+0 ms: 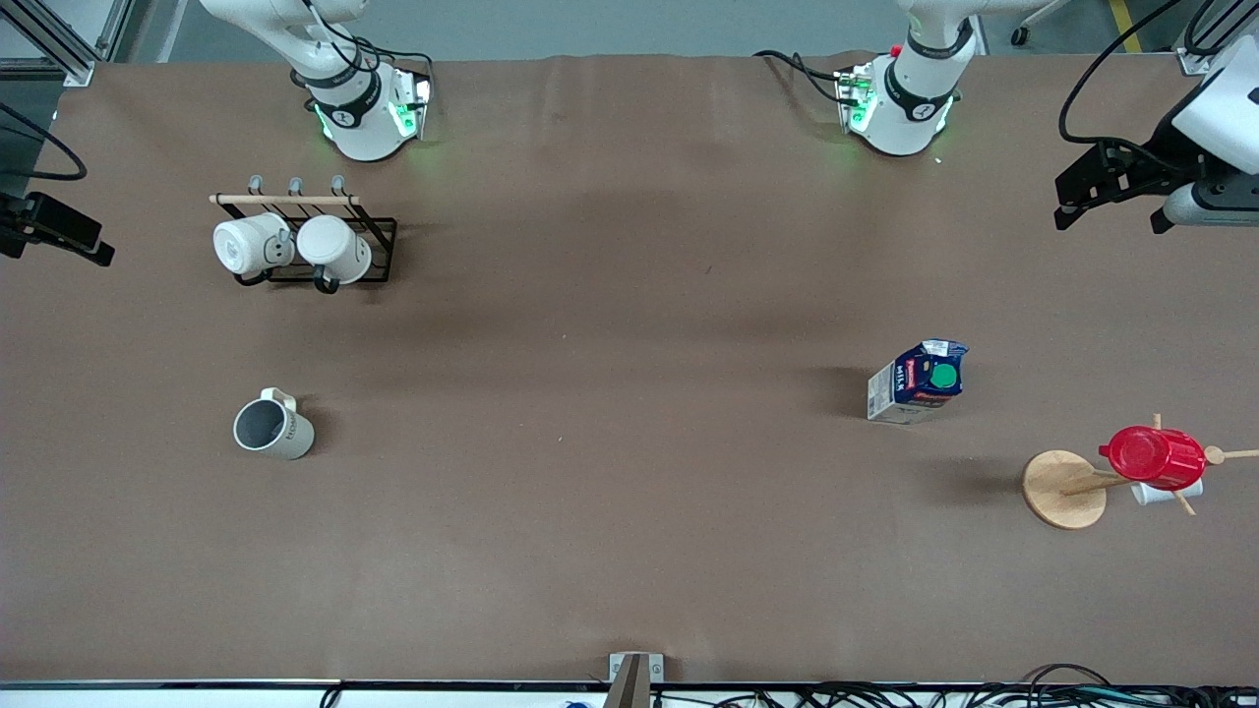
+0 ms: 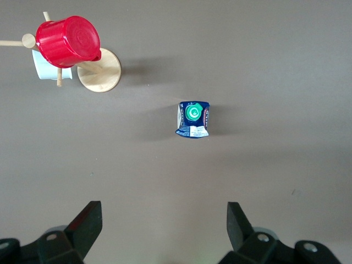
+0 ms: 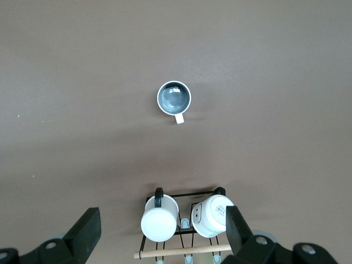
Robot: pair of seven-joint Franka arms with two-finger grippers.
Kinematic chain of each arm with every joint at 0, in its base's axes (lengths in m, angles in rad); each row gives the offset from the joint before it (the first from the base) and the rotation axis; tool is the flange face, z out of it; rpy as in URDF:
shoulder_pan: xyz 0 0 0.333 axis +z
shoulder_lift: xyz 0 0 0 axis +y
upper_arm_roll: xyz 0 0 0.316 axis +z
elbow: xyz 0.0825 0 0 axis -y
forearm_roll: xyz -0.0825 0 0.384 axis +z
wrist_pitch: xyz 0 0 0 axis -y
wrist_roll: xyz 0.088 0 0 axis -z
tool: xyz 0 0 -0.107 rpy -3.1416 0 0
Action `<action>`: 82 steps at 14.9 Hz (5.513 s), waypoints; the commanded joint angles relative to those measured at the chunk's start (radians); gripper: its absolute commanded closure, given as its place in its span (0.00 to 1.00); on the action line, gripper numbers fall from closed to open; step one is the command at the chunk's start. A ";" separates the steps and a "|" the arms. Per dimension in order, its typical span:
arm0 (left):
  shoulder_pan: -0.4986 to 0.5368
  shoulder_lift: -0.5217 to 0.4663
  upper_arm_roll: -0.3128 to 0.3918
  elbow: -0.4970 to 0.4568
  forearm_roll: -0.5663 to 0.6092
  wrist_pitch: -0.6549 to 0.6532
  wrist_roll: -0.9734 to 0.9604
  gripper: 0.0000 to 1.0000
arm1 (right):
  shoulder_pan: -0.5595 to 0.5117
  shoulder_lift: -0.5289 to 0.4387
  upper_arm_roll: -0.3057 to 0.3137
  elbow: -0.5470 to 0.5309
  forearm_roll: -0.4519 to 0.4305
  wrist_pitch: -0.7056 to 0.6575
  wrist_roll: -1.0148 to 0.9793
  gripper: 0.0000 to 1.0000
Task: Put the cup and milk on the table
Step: 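Reach the left gripper toward the blue milk carton, then grasp the milk carton with the left gripper while the right gripper grasps the mug, then carry the grey mug toward the table middle with the right gripper, then carry the milk carton beside the mug with the left gripper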
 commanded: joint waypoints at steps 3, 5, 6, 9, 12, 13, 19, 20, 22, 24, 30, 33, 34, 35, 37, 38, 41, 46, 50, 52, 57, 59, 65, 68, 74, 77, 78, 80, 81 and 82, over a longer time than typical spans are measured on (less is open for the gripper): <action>0.007 0.010 -0.004 0.024 0.023 -0.012 0.010 0.00 | -0.009 -0.027 0.006 -0.026 0.020 0.004 0.004 0.00; 0.008 0.036 0.006 0.024 0.024 -0.006 0.026 0.00 | -0.009 -0.027 0.004 -0.026 0.020 0.003 0.003 0.00; 0.007 0.059 0.006 0.021 0.026 -0.001 0.033 0.00 | -0.009 -0.025 0.004 -0.026 0.020 0.001 0.003 0.00; 0.010 0.096 0.004 -0.067 0.023 0.113 0.033 0.00 | -0.015 -0.015 0.001 -0.025 0.011 0.017 0.003 0.00; 0.005 0.101 0.003 -0.237 0.023 0.319 0.020 0.00 | -0.019 0.077 -0.002 -0.051 0.018 0.114 -0.029 0.00; 0.007 0.101 0.003 -0.296 0.023 0.397 0.020 0.00 | -0.027 0.114 -0.003 -0.061 0.020 0.168 -0.075 0.00; 0.001 0.204 -0.005 -0.409 0.018 0.589 0.011 0.00 | -0.061 0.183 -0.006 -0.394 0.015 0.649 -0.193 0.00; -0.001 0.219 -0.005 -0.411 0.012 0.606 0.010 0.00 | -0.065 0.208 -0.009 -0.441 0.015 0.749 -0.230 0.00; -0.004 0.244 -0.007 -0.411 0.012 0.619 0.010 0.00 | -0.073 0.284 -0.011 -0.507 0.017 0.919 -0.255 0.00; -0.005 0.257 -0.008 -0.412 0.011 0.625 0.010 0.00 | -0.073 0.341 -0.011 -0.557 0.017 1.057 -0.256 0.00; -0.010 0.296 -0.023 -0.414 0.009 0.652 0.010 0.00 | -0.070 0.410 -0.011 -0.568 0.020 1.112 -0.255 0.19; -0.012 0.302 -0.025 -0.420 0.009 0.652 0.010 0.06 | -0.064 0.412 -0.011 -0.568 0.021 1.107 -0.241 0.74; -0.013 0.302 -0.025 -0.420 0.009 0.652 0.010 0.10 | -0.065 0.412 -0.011 -0.568 0.035 1.107 -0.233 0.89; -0.013 0.303 -0.025 -0.427 0.009 0.652 0.010 0.17 | -0.062 0.412 -0.011 -0.563 0.067 1.097 -0.209 1.00; -0.012 0.303 -0.034 -0.434 0.009 0.654 0.010 0.24 | -0.055 0.412 -0.011 -0.558 0.074 1.095 -0.183 1.00; -0.013 0.308 -0.036 -0.432 0.009 0.654 0.010 0.28 | -0.055 0.410 -0.011 -0.551 0.077 1.092 -0.187 1.00; -0.013 0.322 -0.037 -0.432 0.009 0.662 0.010 0.45 | -0.041 0.390 -0.005 -0.461 0.078 0.886 -0.180 1.00; -0.012 0.316 -0.037 -0.424 0.009 0.659 0.011 0.55 | 0.013 0.354 0.077 -0.252 0.083 0.543 0.146 1.00; -0.012 0.307 -0.050 -0.418 0.009 0.651 0.011 0.59 | 0.059 0.355 0.283 -0.224 0.060 0.555 0.513 1.00; -0.010 0.308 -0.050 -0.417 0.009 0.649 0.011 0.62 | 0.147 0.386 0.285 -0.167 0.025 0.558 0.646 1.00; -0.010 0.308 -0.050 -0.374 0.009 0.608 0.011 0.63 | 0.341 0.531 0.287 -0.083 -0.123 0.633 0.995 1.00; -0.013 0.310 -0.050 -0.326 0.009 0.555 0.010 0.63 | 0.379 0.573 0.287 -0.077 -0.127 0.687 1.046 1.00; -0.094 0.313 -0.053 -0.242 0.009 0.476 -0.121 0.63 | 0.427 0.607 0.290 -0.086 -0.170 0.739 1.074 0.98; -0.156 0.320 -0.053 -0.205 0.009 0.467 -0.226 0.63 | 0.459 0.614 0.290 -0.092 -0.170 0.759 1.074 0.97; -0.283 0.417 -0.053 -0.083 0.009 0.467 -0.462 0.63 | 0.468 0.628 0.290 -0.137 -0.172 0.830 1.072 0.85; -0.352 0.487 -0.051 -0.012 0.012 0.467 -0.591 0.63 | 0.469 0.634 0.290 -0.137 -0.172 0.831 1.070 0.69; -0.372 0.503 -0.051 0.002 0.014 0.467 -0.630 0.63 | 0.470 0.637 0.290 -0.137 -0.172 0.830 1.070 0.59; -0.404 0.526 -0.051 0.016 0.015 0.467 -0.690 0.63 | 0.470 0.634 0.290 -0.137 -0.172 0.827 1.069 0.22; -0.422 0.535 -0.051 0.020 0.014 0.468 -0.719 0.63 | 0.469 0.631 0.290 -0.133 -0.172 0.821 1.067 0.05; -0.433 0.546 -0.051 0.036 0.014 0.470 -0.737 0.63 | 0.469 0.628 0.290 -0.132 -0.172 0.817 1.066 0.00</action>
